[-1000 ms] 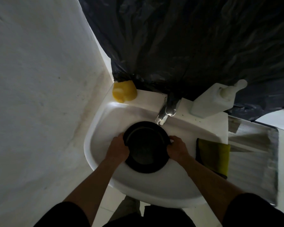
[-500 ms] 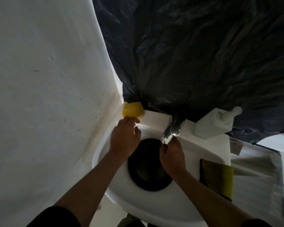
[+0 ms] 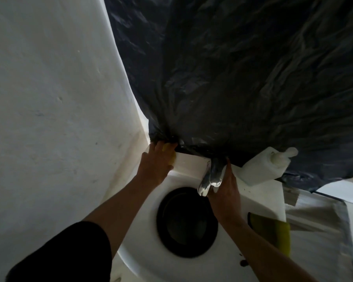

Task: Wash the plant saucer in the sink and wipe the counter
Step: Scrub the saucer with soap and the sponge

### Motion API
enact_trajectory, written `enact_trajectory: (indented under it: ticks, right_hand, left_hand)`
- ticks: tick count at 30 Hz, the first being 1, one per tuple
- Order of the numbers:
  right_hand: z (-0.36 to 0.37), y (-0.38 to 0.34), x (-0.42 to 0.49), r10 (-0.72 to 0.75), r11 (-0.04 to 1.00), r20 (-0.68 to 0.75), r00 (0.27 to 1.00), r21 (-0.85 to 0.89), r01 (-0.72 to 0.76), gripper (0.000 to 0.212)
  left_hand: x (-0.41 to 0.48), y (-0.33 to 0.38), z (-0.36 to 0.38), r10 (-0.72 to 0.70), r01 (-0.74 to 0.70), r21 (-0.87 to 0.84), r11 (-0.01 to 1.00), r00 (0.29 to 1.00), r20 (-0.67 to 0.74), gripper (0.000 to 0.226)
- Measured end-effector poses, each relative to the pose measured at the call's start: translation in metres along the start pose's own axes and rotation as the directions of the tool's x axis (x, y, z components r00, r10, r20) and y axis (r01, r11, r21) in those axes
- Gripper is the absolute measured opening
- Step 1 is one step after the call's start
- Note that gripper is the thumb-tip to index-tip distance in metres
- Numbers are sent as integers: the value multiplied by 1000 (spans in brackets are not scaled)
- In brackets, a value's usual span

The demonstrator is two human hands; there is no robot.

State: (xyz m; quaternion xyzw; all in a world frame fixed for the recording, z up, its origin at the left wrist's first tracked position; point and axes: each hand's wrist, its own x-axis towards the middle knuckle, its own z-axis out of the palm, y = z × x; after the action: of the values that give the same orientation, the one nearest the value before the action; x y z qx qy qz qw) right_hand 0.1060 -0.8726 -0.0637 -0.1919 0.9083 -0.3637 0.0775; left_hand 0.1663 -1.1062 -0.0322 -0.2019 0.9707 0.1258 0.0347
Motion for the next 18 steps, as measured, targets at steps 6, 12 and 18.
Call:
enact_trajectory:
  ticks: [6, 12, 18]
  right_hand:
    - [2, -1, 4, 31, 999, -73, 997, -41, -34, 79]
    - [-4, -3, 9, 23, 986, -34, 999, -163, -29, 79]
    - [-17, -8, 14, 34, 978, 30, 999, -208, -27, 62]
  left_hand:
    - [7, -1, 2, -3, 0, -53, 999, 998, -60, 55]
    - [-3, 14, -19, -17, -30, -329, 944, 990, -139, 58]
    - [-7, 67, -85, -257, 204, -919, 338, 959, 119, 57]
